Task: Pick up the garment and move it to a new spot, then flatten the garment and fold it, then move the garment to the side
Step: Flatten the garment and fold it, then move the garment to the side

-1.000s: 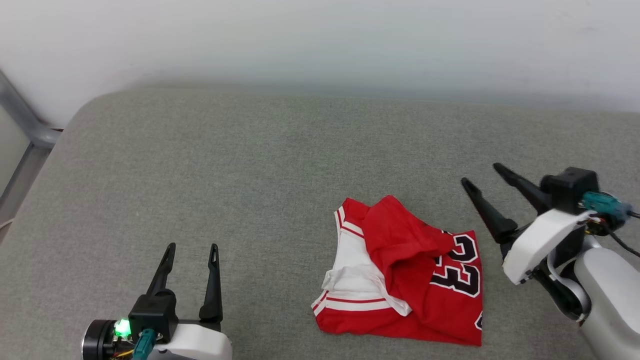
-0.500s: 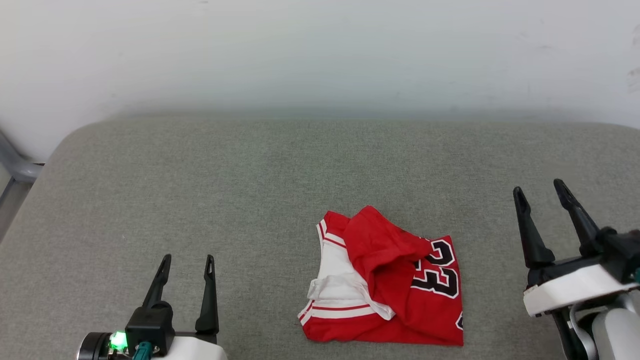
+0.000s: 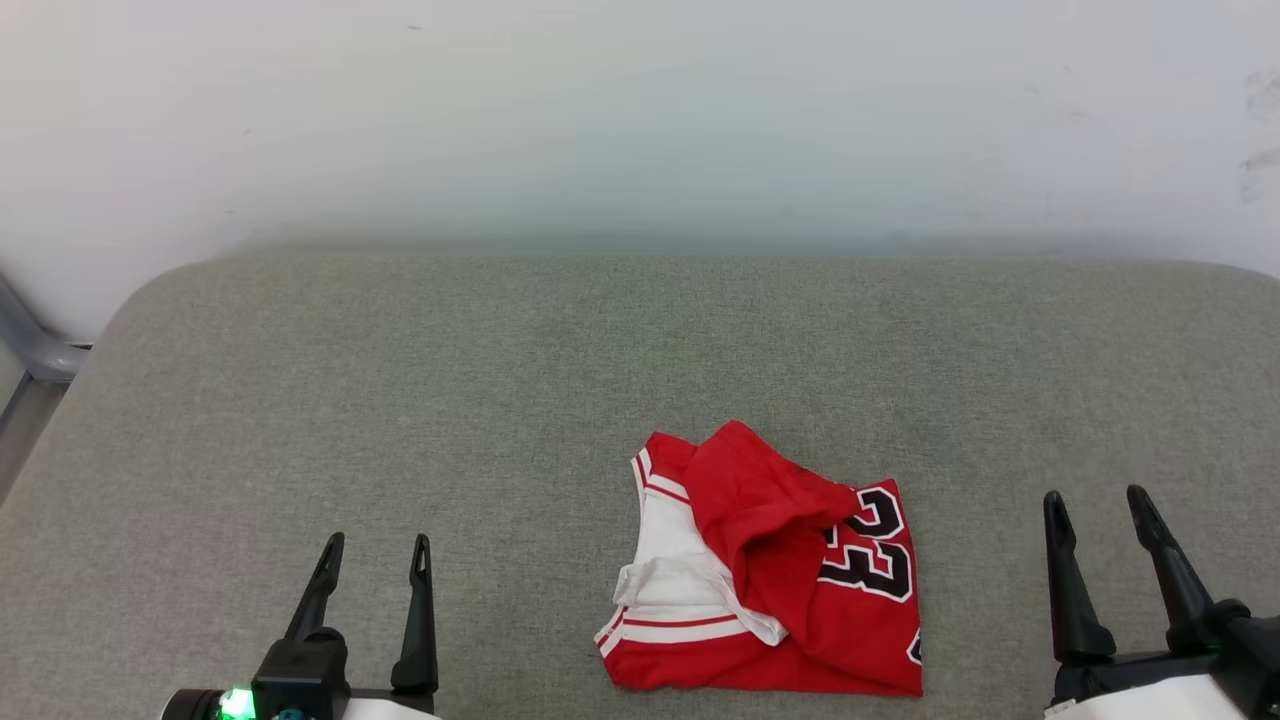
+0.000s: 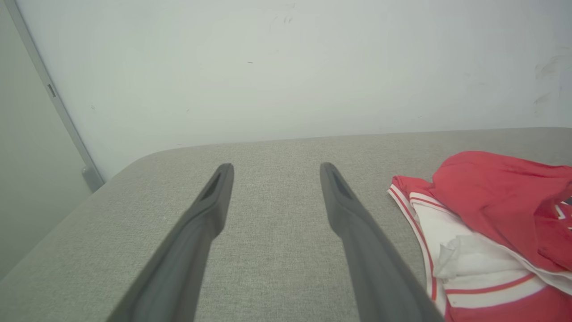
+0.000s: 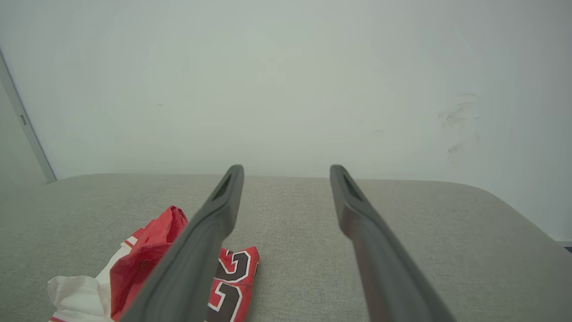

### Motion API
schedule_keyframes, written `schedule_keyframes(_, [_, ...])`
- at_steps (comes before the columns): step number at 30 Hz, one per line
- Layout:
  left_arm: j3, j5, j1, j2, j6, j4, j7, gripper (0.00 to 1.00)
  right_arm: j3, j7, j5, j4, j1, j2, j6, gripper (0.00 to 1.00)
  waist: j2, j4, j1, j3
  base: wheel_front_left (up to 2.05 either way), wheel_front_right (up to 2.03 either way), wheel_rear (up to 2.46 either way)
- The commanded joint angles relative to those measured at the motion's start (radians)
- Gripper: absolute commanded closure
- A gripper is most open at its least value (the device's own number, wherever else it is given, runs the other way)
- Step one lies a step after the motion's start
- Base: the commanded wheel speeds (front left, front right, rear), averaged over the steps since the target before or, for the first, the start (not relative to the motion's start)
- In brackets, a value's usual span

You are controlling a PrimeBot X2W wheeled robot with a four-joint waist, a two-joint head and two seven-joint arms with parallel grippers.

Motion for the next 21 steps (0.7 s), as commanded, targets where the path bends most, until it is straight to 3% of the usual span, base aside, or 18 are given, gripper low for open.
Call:
schedule_keyframes(1, [0.0,-0.003,0.008,0.006,-0.002,-0.005,-0.002,0.0,-0.002,-0.002,0.004,-0.003,0.024,0.01,-0.001,0.0,0.0,0.001,0.0001,-0.001,0.0,0.0,0.0])
schedule_keyframes(21, [-0.006,0.005,0.021,0.021,0.003,0.013,-0.002,0.0,0.008,-0.002,-0.028,0.012,0.05,0.028,-0.001,0.0,0.0,0.008,0.0001,-0.007,0.0,0.0,0.0])
